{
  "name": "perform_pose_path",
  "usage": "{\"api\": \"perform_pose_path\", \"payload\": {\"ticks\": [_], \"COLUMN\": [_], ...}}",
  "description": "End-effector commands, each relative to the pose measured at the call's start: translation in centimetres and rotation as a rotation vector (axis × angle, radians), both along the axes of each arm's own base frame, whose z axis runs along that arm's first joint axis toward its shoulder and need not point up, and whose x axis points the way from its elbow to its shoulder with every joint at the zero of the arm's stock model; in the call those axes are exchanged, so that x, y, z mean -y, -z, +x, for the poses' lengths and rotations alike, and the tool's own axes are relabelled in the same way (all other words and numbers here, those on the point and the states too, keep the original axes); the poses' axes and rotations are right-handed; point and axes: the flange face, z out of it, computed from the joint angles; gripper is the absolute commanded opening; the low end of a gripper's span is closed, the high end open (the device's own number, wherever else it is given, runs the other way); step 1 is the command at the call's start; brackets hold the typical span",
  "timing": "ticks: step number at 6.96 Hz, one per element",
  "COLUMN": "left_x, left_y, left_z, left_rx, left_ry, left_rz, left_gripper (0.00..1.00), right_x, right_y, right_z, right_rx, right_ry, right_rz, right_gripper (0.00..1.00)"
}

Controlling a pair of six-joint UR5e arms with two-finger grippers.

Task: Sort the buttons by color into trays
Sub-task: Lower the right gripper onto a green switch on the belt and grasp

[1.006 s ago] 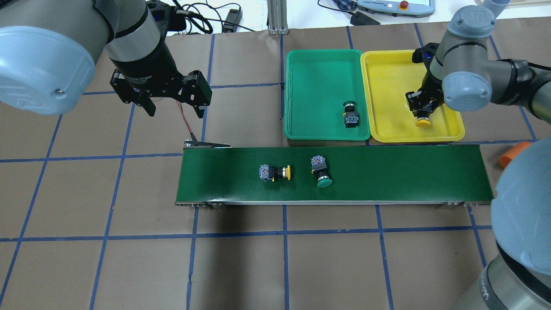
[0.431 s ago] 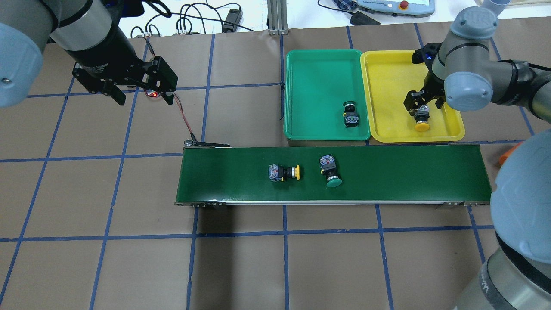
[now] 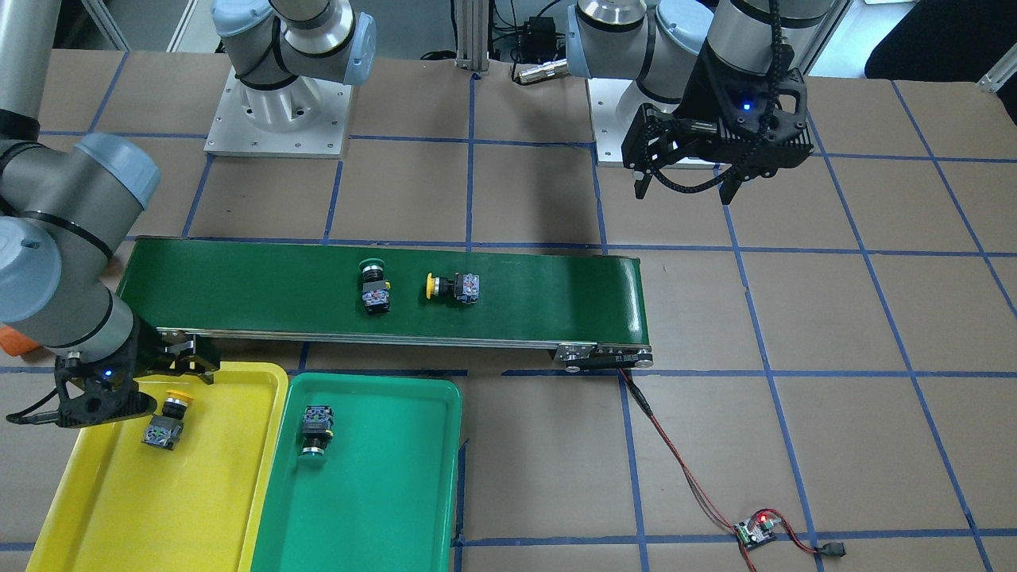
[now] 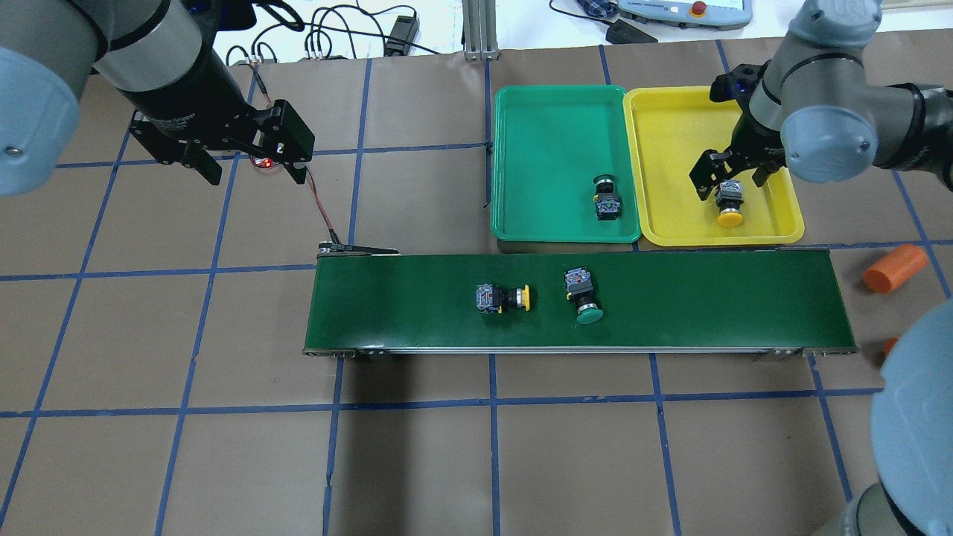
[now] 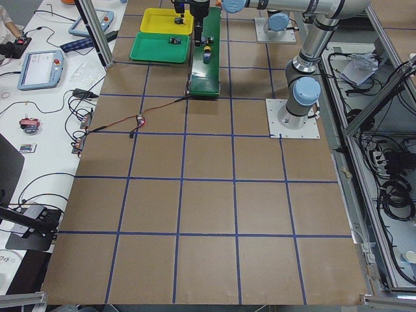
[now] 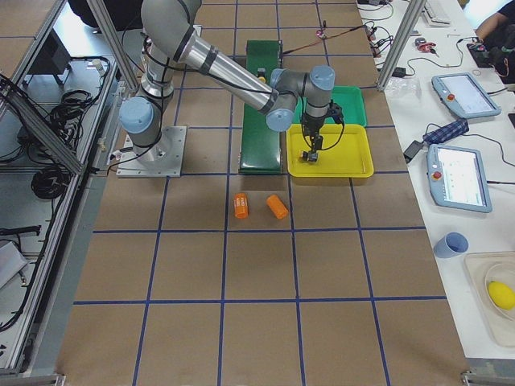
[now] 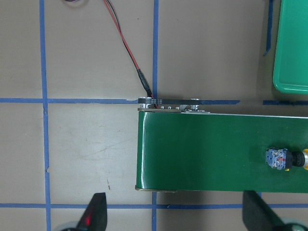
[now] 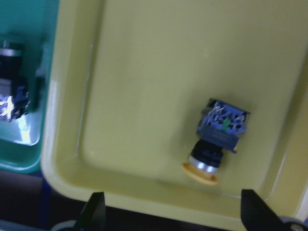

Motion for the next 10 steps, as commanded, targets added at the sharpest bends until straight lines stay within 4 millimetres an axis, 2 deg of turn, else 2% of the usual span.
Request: {"api": "perform_pose_path", "payload": {"ticks": [1,2,3,5,6,7,10], "left_x": [0.8,1.9,1.4,0.5,0.7,0.9,2.8], "left_y": [-1.4,-0.9,-0.1,0.7,1.0,1.3,0.0], "left_z": [3.7,5.2,5.1,3.3,3.2,3.1,3.5], "left_rx": [-0.01,-0.13,-0.109,-0.042,0.037,0.042,0.041], "left_ry": [-0.017,-0.065,-0.06,-0.014,-0.007,-0.005,-0.018], "left_rz": [-0.026,-0.026,-0.002,0.015,0.016,0.022,0.007], "left_gripper": [1.0,1.0,1.0,1.0,1.0,1.0,1.0], "right_x": [-5.1,-6.9,-7.8,-10.6,-11.1,-11.7,-12.9], "right_y": [-1.0,-0.6,-1.6,-0.4,0.1,0.7,2.0], "right_z": [6.4,9.3,9.6,12.4,12.8,13.7,14.2], "right_rx": [0.057,0.05,0.048,0.042,0.039,0.038,0.022], "right_ry": [0.042,0.047,0.051,0.012,0.056,0.078,0.133], "right_rz": [0.092,0.101,0.088,0.129,0.144,0.16,0.2], "right_gripper": [1.0,1.0,1.0,1.0,1.0,1.0,1.0]}}
